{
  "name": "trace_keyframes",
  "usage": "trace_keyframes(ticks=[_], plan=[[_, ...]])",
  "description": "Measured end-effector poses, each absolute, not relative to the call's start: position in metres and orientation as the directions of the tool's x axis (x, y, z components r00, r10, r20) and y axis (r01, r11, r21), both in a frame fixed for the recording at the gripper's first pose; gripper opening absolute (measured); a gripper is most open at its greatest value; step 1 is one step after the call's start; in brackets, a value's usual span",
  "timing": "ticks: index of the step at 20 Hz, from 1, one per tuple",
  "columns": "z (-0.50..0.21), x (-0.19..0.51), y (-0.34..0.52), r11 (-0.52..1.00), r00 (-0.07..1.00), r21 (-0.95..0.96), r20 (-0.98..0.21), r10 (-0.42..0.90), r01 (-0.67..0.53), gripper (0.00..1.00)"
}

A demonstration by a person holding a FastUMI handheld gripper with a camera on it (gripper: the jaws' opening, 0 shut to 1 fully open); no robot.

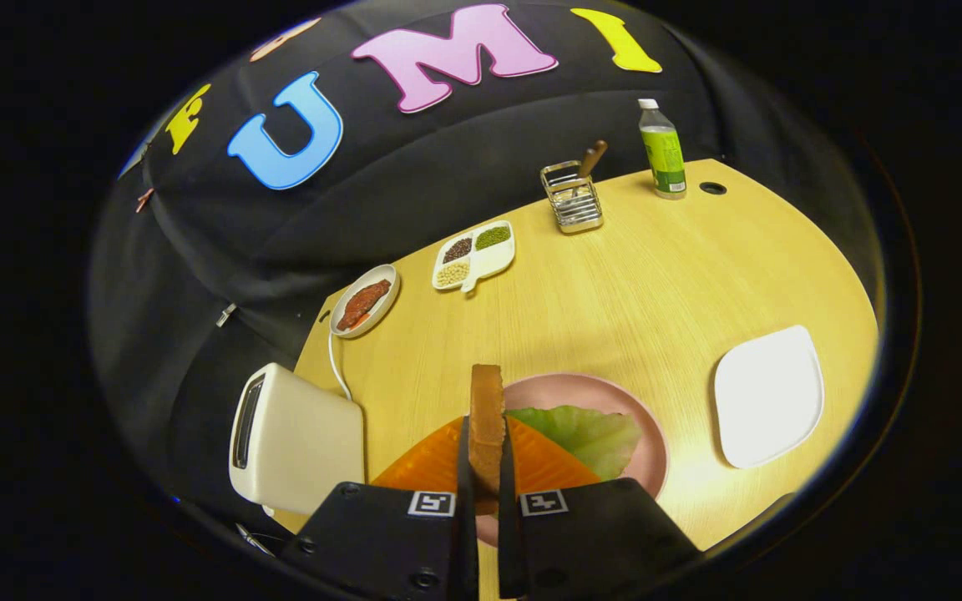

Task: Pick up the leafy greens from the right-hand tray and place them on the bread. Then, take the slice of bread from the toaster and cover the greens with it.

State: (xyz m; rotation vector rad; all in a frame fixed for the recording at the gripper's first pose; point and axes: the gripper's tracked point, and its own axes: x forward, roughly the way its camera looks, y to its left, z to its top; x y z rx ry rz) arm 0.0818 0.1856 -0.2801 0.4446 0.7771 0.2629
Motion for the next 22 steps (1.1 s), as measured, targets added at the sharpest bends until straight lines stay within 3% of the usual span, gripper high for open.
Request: trace_keyframes(ticks=[3,5,10,13,15,22], plan=[[-0.290,0.079,0.171,0.881,0.680,0.472,-0.638,0.362,-0.027,0.18],[-0.299,0.078,0.157,0.904,0.679,0.428,-0.660,0.321,-0.011,0.27],[-0.312,0.070,0.141,0.937,0.674,0.348,-0.687,0.271,-0.022,0.58],[-0.313,0.068,0.132,0.951,0.683,0.308,-0.689,0.241,-0.025,0.89],[-0.308,0.067,0.125,0.959,0.695,0.281,-0.683,0.223,-0.032,0.99],[-0.247,0.063,0.104,0.983,0.800,0.151,-0.576,0.170,-0.100,0.99]])
